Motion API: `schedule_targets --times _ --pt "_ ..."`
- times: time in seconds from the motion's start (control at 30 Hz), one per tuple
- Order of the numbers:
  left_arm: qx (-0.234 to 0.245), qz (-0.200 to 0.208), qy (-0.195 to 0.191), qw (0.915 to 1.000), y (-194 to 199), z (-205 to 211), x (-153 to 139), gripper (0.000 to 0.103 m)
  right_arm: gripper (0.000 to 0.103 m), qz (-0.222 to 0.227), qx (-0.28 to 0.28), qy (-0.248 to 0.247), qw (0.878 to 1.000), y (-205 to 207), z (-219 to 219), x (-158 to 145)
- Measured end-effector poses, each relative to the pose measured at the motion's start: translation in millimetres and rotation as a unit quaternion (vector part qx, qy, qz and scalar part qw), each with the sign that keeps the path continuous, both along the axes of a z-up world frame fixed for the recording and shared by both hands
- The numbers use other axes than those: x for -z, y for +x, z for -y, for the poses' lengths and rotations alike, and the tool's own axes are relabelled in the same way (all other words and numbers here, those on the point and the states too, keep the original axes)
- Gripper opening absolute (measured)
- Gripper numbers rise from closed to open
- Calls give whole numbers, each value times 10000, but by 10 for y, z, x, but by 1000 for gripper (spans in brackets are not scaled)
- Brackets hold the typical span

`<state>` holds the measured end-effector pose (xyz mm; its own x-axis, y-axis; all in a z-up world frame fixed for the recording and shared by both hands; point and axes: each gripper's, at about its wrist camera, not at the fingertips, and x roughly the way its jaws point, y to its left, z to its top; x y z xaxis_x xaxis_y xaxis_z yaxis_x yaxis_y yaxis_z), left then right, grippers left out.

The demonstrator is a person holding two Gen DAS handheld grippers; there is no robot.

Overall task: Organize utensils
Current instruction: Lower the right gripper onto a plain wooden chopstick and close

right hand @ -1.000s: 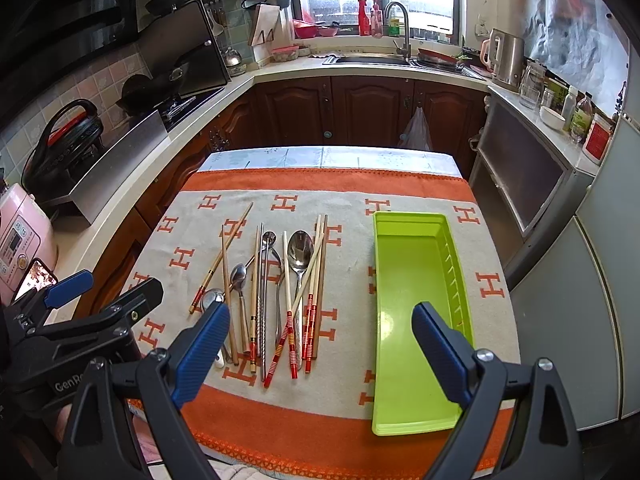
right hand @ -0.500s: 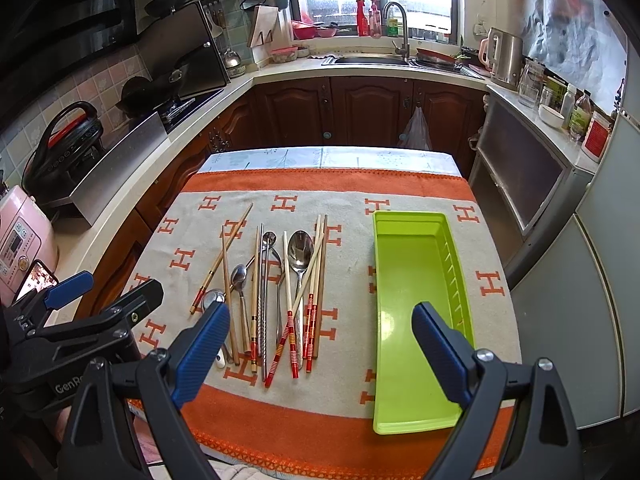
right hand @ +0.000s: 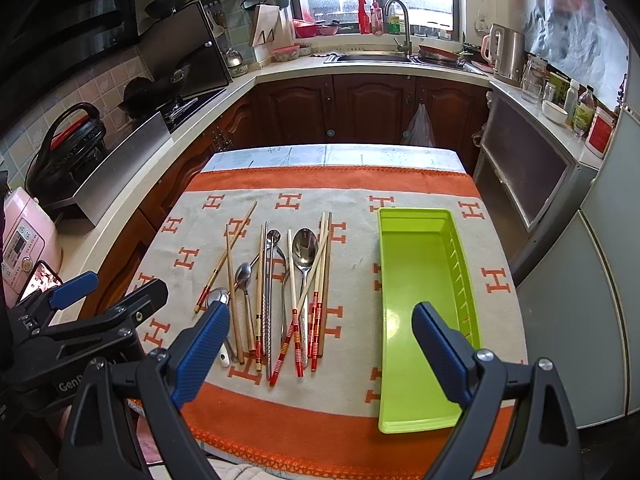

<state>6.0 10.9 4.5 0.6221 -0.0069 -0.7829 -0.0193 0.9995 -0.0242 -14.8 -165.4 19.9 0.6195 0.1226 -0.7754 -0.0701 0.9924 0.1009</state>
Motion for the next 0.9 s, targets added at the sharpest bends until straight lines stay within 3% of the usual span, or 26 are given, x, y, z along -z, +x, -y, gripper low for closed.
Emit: schedule_targets --times 0.33,0.47,0.57,0.77,0.9 --pt "-37 215 5 9998 331 -368 -52 95 92 -89 -125 161 9998 128 8 68" --pt "-74 165 245 9995 531 -576 -81 95 86 -144 -115 224 9996 294 18 105" --pt "-107 52 155 9998 689 -745 -59 95 81 -238 -200 247 9992 440 -32 139" --pt "-223 -332 11 9992 1050 -985 251 95 73 -525 -608 336 9962 849 -287 282" --pt "-176 -636 111 9978 1260 -1037 632 92 55 -989 -954 725 9879 1127 -500 502"
